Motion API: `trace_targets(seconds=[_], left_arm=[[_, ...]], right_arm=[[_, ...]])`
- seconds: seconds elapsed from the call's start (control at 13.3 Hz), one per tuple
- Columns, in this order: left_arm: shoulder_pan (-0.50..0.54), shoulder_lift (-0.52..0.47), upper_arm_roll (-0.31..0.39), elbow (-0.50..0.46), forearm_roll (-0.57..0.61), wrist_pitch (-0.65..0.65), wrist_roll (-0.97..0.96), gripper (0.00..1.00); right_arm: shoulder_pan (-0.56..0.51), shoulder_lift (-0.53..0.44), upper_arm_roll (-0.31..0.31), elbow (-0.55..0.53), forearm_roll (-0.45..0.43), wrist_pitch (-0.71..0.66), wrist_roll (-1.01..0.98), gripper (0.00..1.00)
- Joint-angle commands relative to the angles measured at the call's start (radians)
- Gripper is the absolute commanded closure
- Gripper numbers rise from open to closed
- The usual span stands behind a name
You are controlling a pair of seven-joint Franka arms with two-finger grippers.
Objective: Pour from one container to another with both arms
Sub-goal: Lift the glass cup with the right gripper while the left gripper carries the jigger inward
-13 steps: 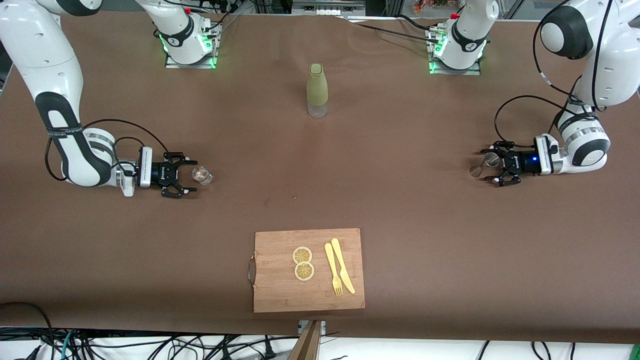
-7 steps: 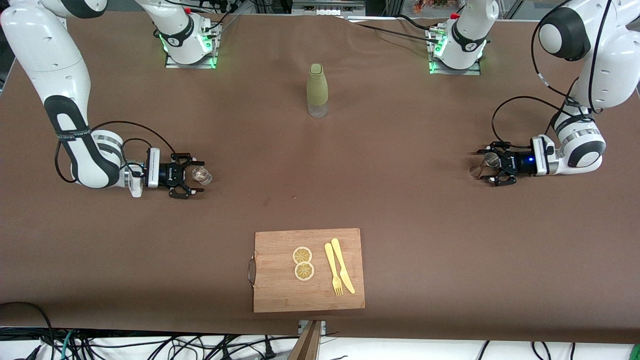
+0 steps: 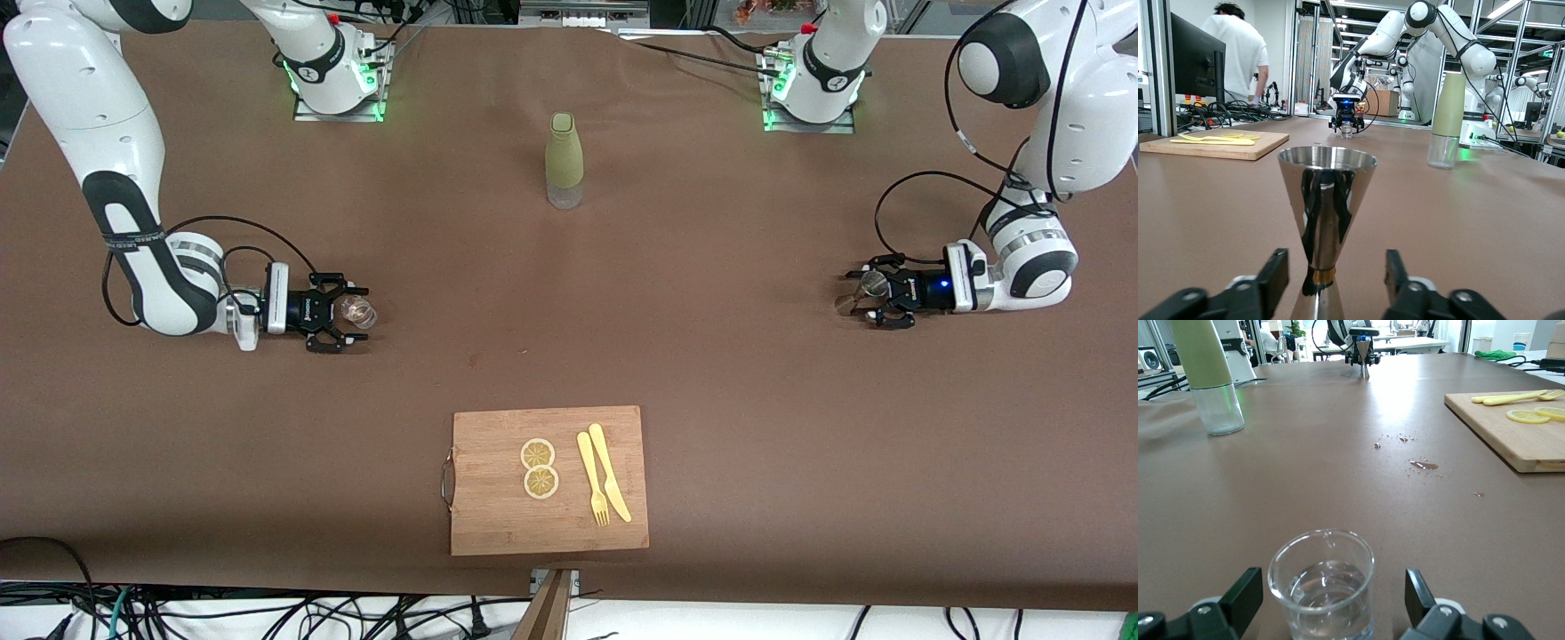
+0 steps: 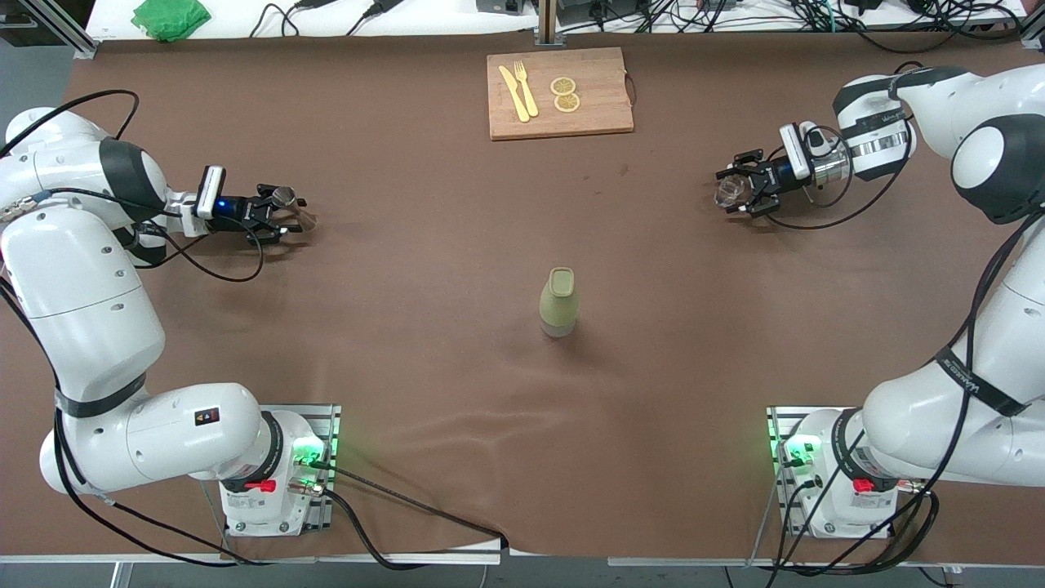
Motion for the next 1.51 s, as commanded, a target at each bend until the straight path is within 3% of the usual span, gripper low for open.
trace_targets(seconds=[0.0, 0.08, 0.23, 0.45, 0.83, 0.98, 1.13, 1.28, 1.43], left_arm=[[-0.012, 0.017, 0.017, 0.001, -0.019, -0.013, 0.21, 0.69], [-0.012, 0.018, 0.017, 0.004, -0.017, -0.013, 0.21, 0.76], [-0.012, 0.019, 0.017, 0.004, -0.017, -0.013, 0.212, 1.0], [-0.014, 0.022, 0.017, 0.009, -0.017, -0.01, 0.215, 1.0], [-0.023, 0.02, -0.018, 0.041, -0.019, -0.001, 0.217, 1.0], [-0.03, 0.019, -0.056, 0.058, -0.013, 0.001, 0.18, 1.0], [-0.04, 0.015, -0.121, 0.058, -0.026, 0.018, 0.145, 1.0], [-0.064, 0.006, -0.18, 0.058, -0.069, 0.041, 0.106, 1.0], [-0.139, 0.002, -0.188, 0.058, -0.147, 0.059, 0.082, 1.0]], right_arm=[[-0.004, 0.008, 0.015, 0.007, 0.023, 0.003, -0.014, 0.12], [-0.004, 0.008, 0.015, 0.005, 0.04, 0.002, -0.015, 0.18], [-0.003, 0.014, 0.016, 0.007, 0.046, 0.002, -0.015, 0.31], [-0.004, 0.018, 0.021, 0.007, 0.046, 0.005, -0.015, 0.41], [-0.004, 0.032, 0.021, 0.008, 0.046, 0.005, -0.017, 0.41], [-0.004, 0.031, 0.021, 0.008, 0.047, 0.005, -0.015, 0.56], [-0.004, 0.032, 0.021, 0.01, 0.047, 0.006, -0.015, 0.62], [-0.004, 0.032, 0.021, 0.01, 0.047, 0.005, -0.015, 0.74], [-0.004, 0.031, 0.021, 0.011, 0.047, 0.003, -0.015, 0.77]])
